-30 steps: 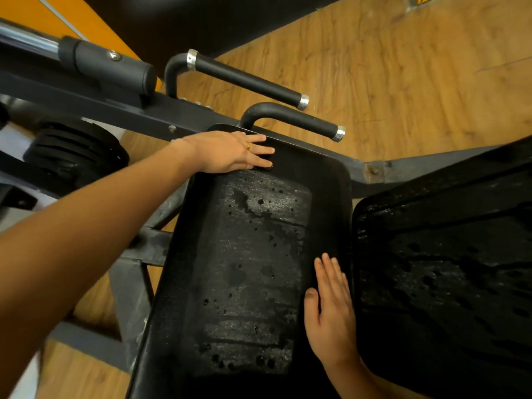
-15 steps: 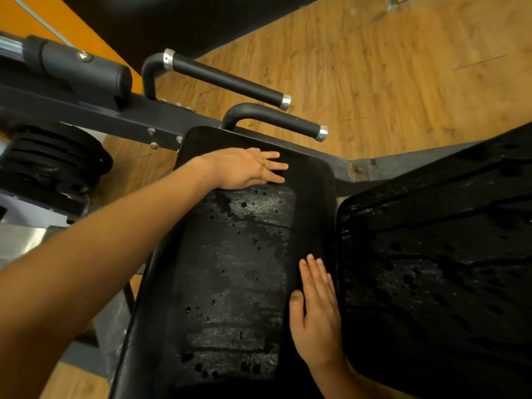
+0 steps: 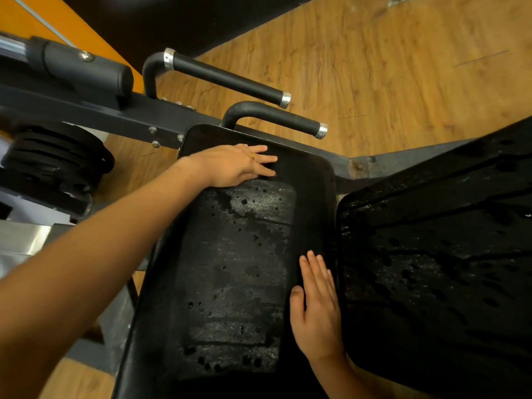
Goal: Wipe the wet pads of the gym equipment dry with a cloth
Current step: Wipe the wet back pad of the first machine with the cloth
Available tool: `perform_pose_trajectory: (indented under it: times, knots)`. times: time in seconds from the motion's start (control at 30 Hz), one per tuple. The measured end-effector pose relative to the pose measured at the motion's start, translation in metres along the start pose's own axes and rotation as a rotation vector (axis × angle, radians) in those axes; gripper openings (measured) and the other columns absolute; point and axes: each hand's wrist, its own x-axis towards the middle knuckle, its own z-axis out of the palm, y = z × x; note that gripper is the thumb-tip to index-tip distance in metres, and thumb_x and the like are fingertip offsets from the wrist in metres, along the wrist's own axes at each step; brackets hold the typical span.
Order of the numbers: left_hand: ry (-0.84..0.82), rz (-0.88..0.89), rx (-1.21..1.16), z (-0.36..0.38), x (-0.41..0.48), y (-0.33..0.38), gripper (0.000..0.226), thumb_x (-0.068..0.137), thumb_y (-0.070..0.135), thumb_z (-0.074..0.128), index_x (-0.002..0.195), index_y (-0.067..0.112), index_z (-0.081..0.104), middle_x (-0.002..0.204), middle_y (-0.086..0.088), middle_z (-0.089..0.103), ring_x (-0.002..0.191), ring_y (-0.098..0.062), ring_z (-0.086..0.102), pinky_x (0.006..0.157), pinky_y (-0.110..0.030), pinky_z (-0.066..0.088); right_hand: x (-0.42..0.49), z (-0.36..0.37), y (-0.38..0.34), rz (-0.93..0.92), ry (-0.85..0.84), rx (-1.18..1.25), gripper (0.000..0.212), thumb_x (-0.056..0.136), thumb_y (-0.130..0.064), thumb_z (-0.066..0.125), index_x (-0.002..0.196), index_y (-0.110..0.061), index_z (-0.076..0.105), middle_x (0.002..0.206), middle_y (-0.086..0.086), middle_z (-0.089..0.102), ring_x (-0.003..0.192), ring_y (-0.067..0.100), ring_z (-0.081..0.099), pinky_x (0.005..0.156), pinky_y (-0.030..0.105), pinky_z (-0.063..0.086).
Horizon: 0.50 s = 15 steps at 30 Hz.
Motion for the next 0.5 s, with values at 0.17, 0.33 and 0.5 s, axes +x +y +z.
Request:
perform_pose_trajectory:
  times: [0.17,0.33,0.5]
  knots:
    - [-0.001,0.048,0.014,0.014,0.052,0.048,0.046,0.108,0.018,0.04,0.15,0.036,0.043,0.166,0.011,0.02,0.156,-0.016,0.005,0.124,-0.045,0.012,0.0,0.001,0.0,-0.013,0.015,-0.004,0.055,0.099,-0.026,0.036,0.152,-0.011,0.044,0.162,-0.003,0.034,0.153,0.009,0.019,0.125,0.029,0.011]
    - [0.035,0.036,-0.026,0.015,0.039,0.038,0.048,0.106,0.014,0.041,0.146,0.037,0.048,0.166,0.014,0.021,0.156,-0.016,0.008,0.124,-0.051,0.021,0.001,0.001,0.001,-0.018,0.021,-0.001,0.055,0.099,-0.027,0.036,0.152,-0.011,0.043,0.161,-0.003,0.034,0.153,0.008,0.019,0.125,0.029,0.011]
    - [0.1,-0.109,-0.044,0.004,-0.028,0.004,0.046,0.105,0.016,0.043,0.145,0.04,0.05,0.165,0.015,0.021,0.155,-0.017,0.011,0.122,-0.053,0.025,0.0,0.001,0.001,-0.019,0.028,-0.006,0.055,0.1,-0.029,0.034,0.152,-0.011,0.043,0.161,-0.002,0.033,0.153,0.007,0.018,0.125,0.026,0.009]
